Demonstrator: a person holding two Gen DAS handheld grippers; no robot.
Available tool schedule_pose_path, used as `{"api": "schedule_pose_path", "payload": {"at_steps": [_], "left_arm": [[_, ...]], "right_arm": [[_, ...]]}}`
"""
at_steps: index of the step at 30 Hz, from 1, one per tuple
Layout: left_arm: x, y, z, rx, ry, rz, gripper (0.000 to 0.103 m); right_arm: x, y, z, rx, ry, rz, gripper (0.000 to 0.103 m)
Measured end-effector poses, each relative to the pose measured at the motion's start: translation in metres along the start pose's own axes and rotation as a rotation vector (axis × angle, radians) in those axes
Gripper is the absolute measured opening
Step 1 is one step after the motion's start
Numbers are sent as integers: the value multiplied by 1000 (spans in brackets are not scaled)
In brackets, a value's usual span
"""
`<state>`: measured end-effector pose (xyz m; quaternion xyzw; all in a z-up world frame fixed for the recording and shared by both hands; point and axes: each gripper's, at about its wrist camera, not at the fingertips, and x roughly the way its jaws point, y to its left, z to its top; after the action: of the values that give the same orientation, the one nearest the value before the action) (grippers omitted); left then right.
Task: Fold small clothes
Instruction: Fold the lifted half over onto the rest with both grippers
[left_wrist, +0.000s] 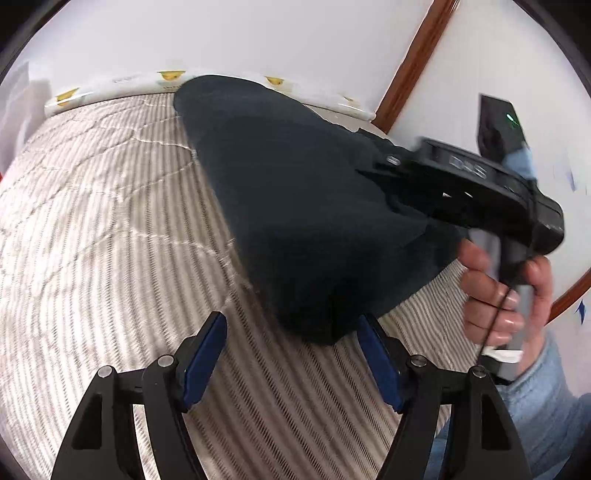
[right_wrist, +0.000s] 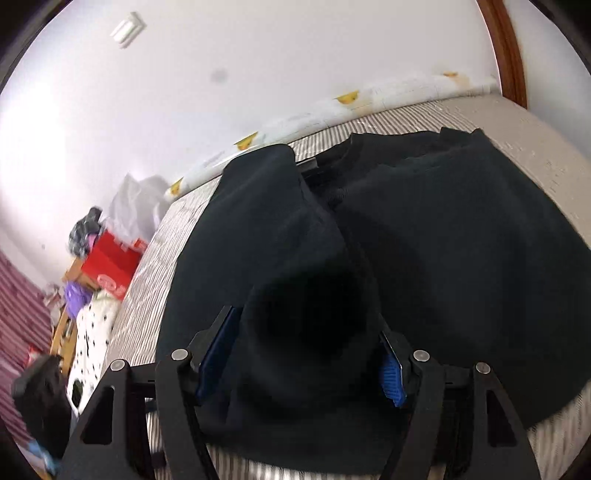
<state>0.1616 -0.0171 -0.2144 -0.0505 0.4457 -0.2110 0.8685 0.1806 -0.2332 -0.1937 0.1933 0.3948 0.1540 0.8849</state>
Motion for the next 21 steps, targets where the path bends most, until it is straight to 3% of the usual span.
{"api": "schedule_pose_path", "payload": {"at_steps": [2, 3, 4, 6, 8, 12, 17, 21], "left_arm": [[7, -5, 5, -1, -1, -7, 71], [9, -7, 6, 1, -1, -3, 71], [10, -11, 8, 7, -2, 4, 71], [15, -19, 11, 32, -1, 29, 71], [22, -30, 15, 51, 4, 31, 71], [31, -47, 16, 80, 13, 29, 71], [39, -72, 21, 140, 0, 56, 71], [41, -89, 22, 170, -16, 57, 71]], "right_arm": [[9, 3, 7, -8, -21, -2, 52], [11, 6, 10, -31, -32, -3, 34], [11, 8, 13, -55, -38, -6, 24], [-2, 12, 18, -117, -100, -24, 18], [-22, 9, 22, -166, -172, -45, 16], [-53, -9, 27, -206, -274, -175, 15], [-84, -61, 29, -159, -334, -293, 14], [-102, -109, 25, -82, -336, -334, 14]]}}
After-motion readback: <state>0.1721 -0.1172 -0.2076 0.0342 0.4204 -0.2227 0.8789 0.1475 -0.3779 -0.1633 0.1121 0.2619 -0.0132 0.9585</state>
